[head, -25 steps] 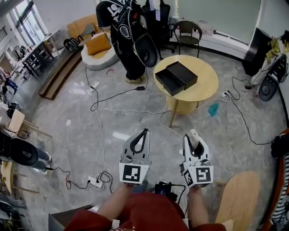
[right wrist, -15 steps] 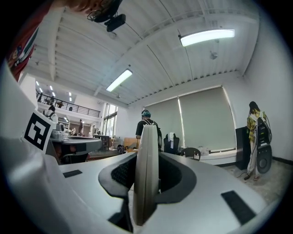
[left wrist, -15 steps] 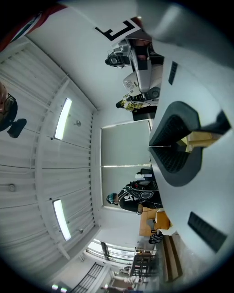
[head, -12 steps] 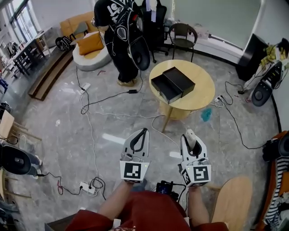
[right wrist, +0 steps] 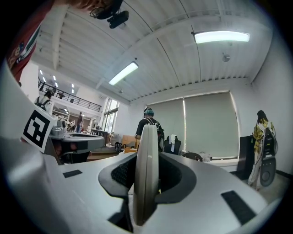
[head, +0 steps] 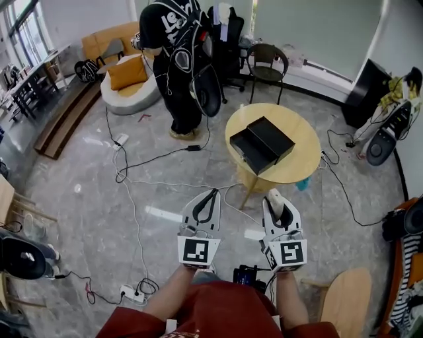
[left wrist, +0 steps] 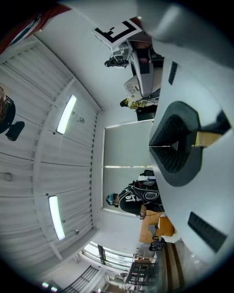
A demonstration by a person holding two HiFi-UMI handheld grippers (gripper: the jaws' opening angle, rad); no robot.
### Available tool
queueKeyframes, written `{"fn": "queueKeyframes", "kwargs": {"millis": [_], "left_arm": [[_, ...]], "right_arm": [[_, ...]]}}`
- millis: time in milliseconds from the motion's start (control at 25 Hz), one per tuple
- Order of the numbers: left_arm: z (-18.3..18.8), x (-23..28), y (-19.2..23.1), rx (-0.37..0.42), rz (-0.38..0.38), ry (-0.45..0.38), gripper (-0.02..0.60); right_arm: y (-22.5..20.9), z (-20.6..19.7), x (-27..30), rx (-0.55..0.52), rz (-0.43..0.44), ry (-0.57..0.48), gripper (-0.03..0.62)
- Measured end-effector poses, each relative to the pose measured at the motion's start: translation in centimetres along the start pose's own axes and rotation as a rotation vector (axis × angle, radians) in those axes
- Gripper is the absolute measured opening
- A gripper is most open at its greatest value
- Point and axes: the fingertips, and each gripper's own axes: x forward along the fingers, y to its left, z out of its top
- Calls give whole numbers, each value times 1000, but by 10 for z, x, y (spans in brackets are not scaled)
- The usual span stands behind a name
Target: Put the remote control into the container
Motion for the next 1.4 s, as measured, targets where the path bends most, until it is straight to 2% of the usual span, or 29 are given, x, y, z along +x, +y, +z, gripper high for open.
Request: {"fn": "queueKeyframes", "kwargs": {"millis": [280,560,800,1120,1400], "left_arm": [[-11,28,44,-27,-57,-15,17],[-20,55,49,-51,-116,-15,17],[-33,82,49,-49,-134,-11,17],[-43,153,40,-51,-150,3,17],[-53,224,13,-38,-172,9,17]], "right_arm": [[17,3,44,-30,-54,-5,120],[7,-4,64,-17,-107,20,120],[-10,-11,87,-42,-122,23,118],[-68,-17,128,-5,-139,11,119],[-132,-36,163,28,-149,21,120]]}}
